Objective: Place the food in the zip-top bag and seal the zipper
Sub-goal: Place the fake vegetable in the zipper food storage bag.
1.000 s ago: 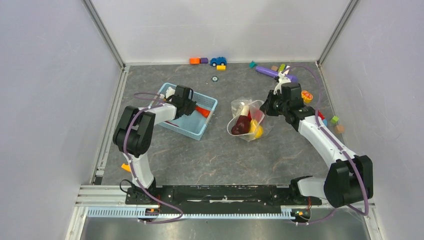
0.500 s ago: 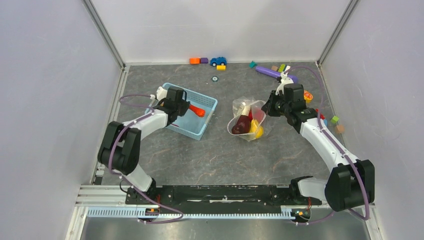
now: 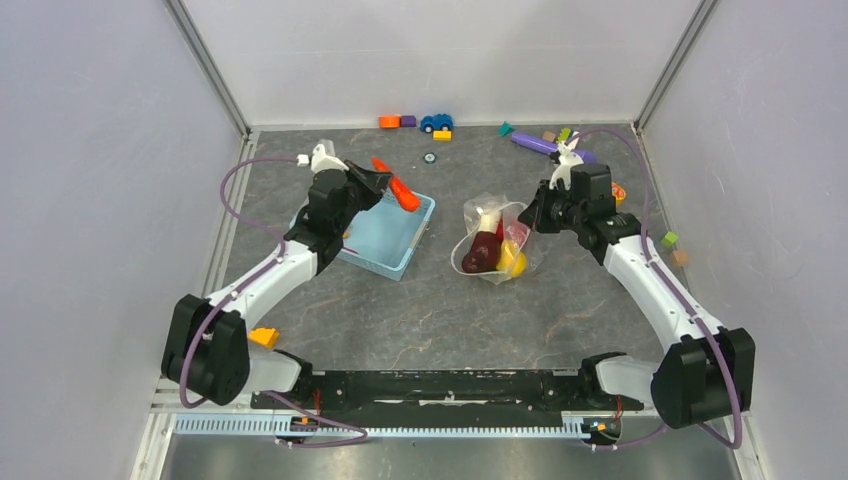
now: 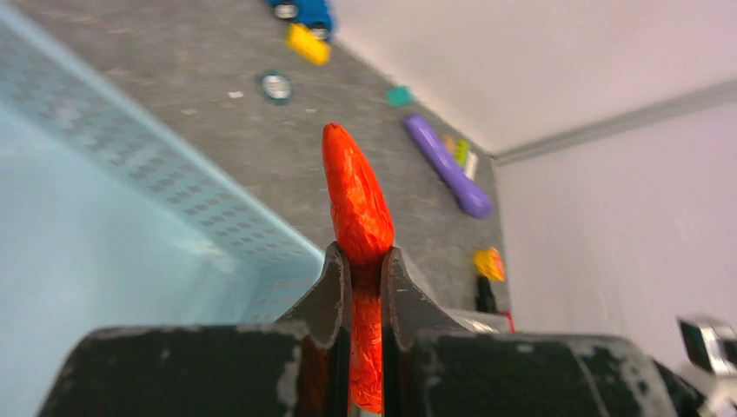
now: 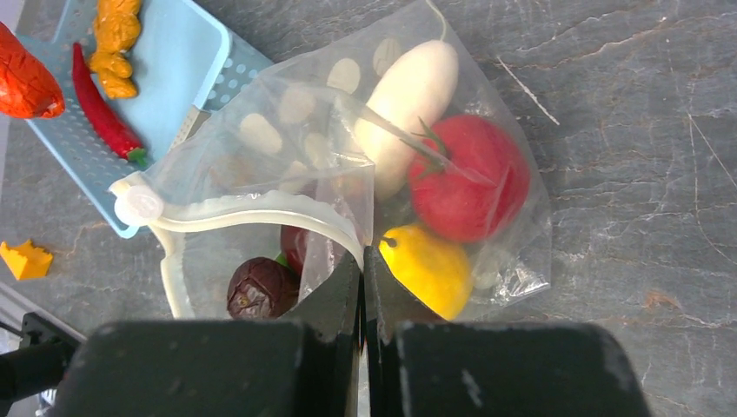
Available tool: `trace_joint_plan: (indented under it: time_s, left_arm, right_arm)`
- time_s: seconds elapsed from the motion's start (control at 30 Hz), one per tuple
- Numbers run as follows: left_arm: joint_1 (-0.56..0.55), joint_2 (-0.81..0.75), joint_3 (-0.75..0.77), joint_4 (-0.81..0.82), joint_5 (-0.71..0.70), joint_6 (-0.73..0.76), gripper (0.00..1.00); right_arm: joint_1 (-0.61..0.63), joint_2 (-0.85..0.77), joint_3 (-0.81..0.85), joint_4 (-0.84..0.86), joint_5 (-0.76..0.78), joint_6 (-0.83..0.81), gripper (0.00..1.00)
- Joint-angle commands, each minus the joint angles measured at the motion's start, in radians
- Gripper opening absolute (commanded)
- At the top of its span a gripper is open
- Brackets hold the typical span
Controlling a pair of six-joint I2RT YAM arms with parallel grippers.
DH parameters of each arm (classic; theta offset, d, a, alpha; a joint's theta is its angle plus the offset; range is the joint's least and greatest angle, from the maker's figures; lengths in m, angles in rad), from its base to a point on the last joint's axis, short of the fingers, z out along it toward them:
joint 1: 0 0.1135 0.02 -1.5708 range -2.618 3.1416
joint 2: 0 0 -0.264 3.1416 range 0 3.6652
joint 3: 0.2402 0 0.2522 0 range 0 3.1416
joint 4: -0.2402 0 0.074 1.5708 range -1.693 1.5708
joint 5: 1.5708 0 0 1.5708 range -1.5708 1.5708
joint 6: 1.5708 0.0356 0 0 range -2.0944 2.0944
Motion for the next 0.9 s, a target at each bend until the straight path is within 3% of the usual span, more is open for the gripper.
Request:
trace_joint_plan:
  time_s: [0.0, 0.27, 0.7, 0.87]
  left_arm:
    - [-0.067, -0.061, -0.023, 0.254, 0.196, 0.183, 0.02]
    - [-0.311, -0.125, -0.067, 0.458, 0.234, 0.488, 0.02]
    - [-0.422, -0.039, -0.018, 0.553, 0.509, 0.580, 0.02]
    - [-0.456, 0.029, 0.001, 0.542, 0.453, 0.602, 0.02]
  right_arm:
    - [-0.005, -0.045, 0.059, -0.012, -0.063, -0.012, 0.03]
    - [-0.005, -0.063, 0.055, 0.023, -0.120, 0.045, 0.03]
    - [-0.004, -0.097, 0.040, 0.079, -0.194, 0.125, 0.02]
    - [-0.004, -0.110, 0.038, 0.083, -0.199, 0.129, 0.02]
